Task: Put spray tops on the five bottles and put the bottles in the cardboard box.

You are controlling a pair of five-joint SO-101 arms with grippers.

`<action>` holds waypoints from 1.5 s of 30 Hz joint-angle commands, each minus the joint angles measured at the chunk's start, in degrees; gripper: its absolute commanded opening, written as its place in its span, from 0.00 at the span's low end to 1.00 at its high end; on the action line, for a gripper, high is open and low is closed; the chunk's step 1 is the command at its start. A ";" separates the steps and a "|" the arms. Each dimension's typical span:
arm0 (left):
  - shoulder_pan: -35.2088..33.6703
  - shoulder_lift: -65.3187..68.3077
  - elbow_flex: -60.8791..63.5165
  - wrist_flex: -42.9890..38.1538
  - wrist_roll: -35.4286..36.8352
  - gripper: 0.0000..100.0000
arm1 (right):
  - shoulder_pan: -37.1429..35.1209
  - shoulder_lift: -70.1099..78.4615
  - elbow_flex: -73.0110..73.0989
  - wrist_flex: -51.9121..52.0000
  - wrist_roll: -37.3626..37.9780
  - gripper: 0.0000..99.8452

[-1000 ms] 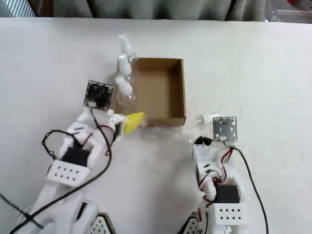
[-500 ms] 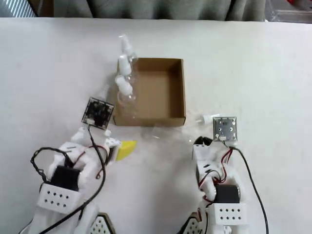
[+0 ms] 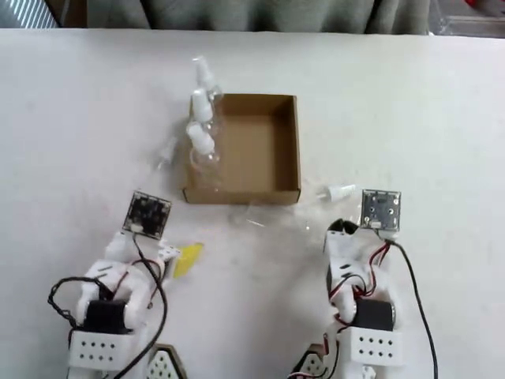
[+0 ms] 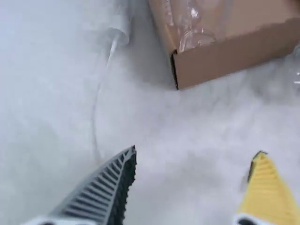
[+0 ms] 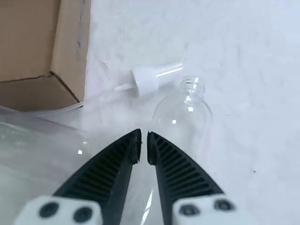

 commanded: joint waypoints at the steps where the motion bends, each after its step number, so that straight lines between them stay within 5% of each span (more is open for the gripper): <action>1: -0.57 -7.34 0.35 4.22 -0.62 0.36 | 2.15 -0.57 0.53 -2.33 0.53 0.02; 10: -0.66 -7.60 0.35 4.48 -1.05 0.12 | 1.80 -0.04 -5.71 -3.47 0.53 0.02; 18: -0.66 -7.60 0.35 4.40 -1.05 0.06 | 0.92 2.33 -23.65 5.23 0.35 0.02; 26: -0.66 -7.60 0.35 4.40 -1.14 0.03 | -8.40 26.24 -36.40 12.97 0.18 0.02; 33: -0.75 -7.60 0.35 4.40 -1.14 0.03 | -9.89 45.93 -42.55 8.57 -0.18 0.02; 41: -0.75 -7.60 0.35 4.40 -1.14 0.03 | -7.96 68.18 -57.32 7.52 -9.49 0.03; 45: -0.75 -7.60 0.35 4.40 -1.14 0.03 | -7.96 76.18 -62.59 8.57 -16.35 0.12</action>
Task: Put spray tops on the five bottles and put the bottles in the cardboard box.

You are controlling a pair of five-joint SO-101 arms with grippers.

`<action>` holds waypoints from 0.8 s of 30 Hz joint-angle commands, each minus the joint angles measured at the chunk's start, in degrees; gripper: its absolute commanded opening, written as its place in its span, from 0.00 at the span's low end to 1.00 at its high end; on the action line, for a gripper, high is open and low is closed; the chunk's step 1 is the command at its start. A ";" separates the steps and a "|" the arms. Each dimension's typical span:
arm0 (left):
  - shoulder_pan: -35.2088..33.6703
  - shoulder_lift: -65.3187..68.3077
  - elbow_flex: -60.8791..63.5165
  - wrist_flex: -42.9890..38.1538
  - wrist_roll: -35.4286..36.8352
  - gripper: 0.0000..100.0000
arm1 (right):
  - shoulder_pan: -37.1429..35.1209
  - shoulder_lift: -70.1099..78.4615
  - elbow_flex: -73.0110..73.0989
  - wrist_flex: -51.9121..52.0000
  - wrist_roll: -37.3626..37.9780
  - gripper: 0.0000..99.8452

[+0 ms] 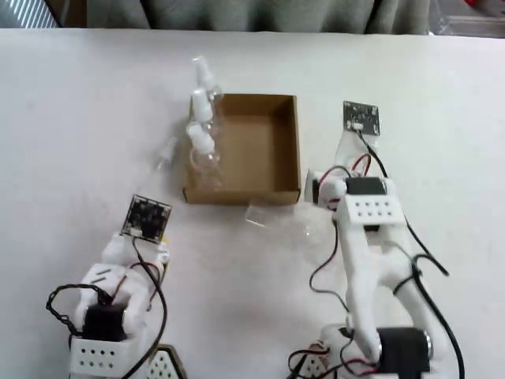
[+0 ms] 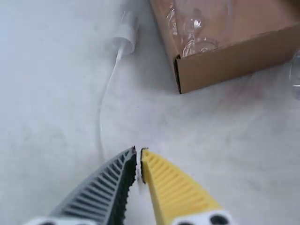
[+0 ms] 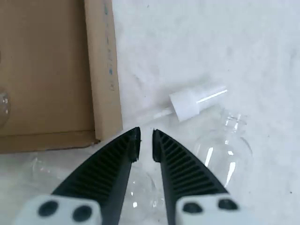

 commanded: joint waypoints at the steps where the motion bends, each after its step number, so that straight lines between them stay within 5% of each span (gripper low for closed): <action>1: -0.66 -0.92 -0.18 0.26 -0.62 0.03 | 0.75 5.41 -6.42 0.57 -5.63 0.14; 10: -0.48 -0.92 -0.18 0.26 -0.62 0.03 | 3.30 17.63 -15.38 1.36 -15.12 0.20; 24: -0.31 -0.92 -0.18 0.35 -4.66 0.02 | 5.67 37.32 -29.36 3.74 -14.68 0.15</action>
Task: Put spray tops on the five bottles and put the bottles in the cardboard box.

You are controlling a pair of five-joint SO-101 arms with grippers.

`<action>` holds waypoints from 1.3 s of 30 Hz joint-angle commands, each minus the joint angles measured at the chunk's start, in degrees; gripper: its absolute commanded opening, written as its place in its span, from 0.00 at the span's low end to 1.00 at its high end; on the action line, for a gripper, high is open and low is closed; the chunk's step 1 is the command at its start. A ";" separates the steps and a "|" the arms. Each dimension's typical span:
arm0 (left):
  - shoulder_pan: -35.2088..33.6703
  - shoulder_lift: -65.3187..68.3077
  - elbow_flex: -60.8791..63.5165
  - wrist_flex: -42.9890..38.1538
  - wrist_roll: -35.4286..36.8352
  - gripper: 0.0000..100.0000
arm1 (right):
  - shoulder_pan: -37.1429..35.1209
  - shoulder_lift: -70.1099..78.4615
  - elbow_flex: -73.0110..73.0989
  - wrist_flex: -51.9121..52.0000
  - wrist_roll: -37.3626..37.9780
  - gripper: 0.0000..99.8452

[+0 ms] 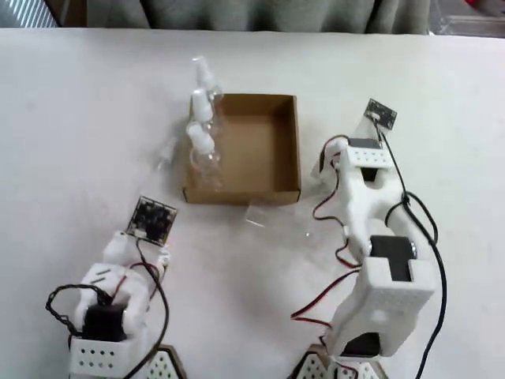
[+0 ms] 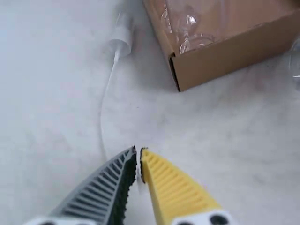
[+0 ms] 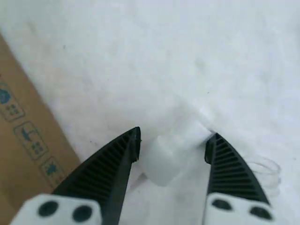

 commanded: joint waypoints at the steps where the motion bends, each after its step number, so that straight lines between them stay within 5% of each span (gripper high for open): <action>1: -0.31 -0.92 -0.18 0.35 -0.79 0.02 | 0.57 1.80 -4.92 2.59 0.09 0.11; 3: -0.31 -0.92 -0.18 0.35 -0.79 0.02 | 1.10 1.98 -6.15 3.65 0.09 0.00; 12: -0.31 -0.92 -0.18 0.35 -0.70 0.02 | 5.49 -2.33 -8.53 7.87 4.04 0.02; 27: -0.75 -0.92 -0.18 0.26 -0.62 0.02 | 7.69 -33.71 -8.44 18.68 4.31 0.02; 33: -4.88 -0.92 -0.26 -1.85 -0.62 0.02 | 1.54 -46.20 -8.44 24.66 4.31 0.02; 39: -13.49 -0.92 -2.11 -3.43 -0.53 0.02 | -12.18 -54.20 -8.44 32.31 4.31 0.02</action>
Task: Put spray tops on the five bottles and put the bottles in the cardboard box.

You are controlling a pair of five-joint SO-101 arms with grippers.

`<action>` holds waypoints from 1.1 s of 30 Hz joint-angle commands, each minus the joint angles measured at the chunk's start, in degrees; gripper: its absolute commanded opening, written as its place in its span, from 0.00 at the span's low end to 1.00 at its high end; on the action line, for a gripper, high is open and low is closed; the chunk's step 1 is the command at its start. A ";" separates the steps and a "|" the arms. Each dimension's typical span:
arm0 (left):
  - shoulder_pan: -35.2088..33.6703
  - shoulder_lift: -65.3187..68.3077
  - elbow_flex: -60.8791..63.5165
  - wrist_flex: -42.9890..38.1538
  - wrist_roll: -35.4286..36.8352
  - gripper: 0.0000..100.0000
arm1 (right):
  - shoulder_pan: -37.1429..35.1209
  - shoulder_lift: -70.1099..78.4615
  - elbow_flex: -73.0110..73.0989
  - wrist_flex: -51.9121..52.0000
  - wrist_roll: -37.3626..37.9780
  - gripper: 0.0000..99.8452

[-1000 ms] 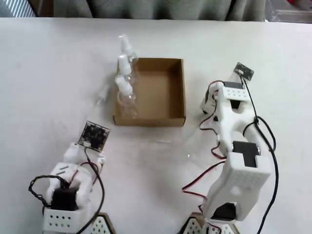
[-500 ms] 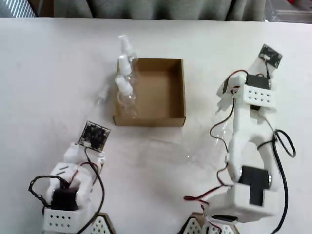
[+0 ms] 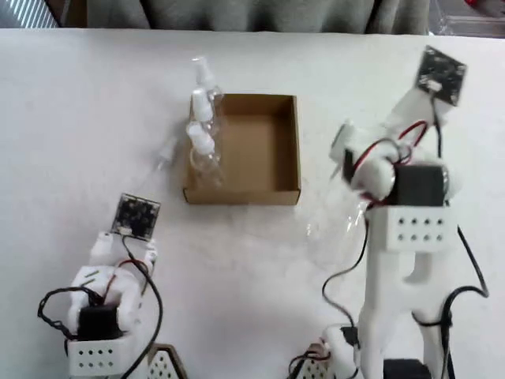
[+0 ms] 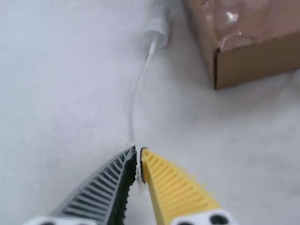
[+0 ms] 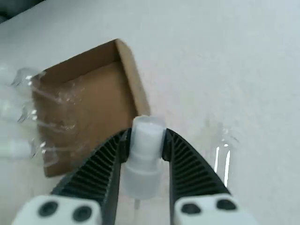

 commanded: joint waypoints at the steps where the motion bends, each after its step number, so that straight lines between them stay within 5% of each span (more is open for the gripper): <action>1: -7.52 -0.92 -2.99 -2.37 -0.09 0.02 | -9.27 -5.41 -2.29 4.53 0.62 0.02; 12: -18.59 -0.57 -6.68 -3.08 7.21 0.02 | -41.63 -5.93 3.25 3.91 0.70 0.02; 17: -19.47 -0.48 -7.74 -2.64 8.53 0.02 | -49.54 -6.11 11.96 -5.41 12.66 0.02; 33: -19.56 -0.48 -7.91 -3.08 9.23 0.02 | -52.44 -3.91 36.13 -46.55 16.35 0.02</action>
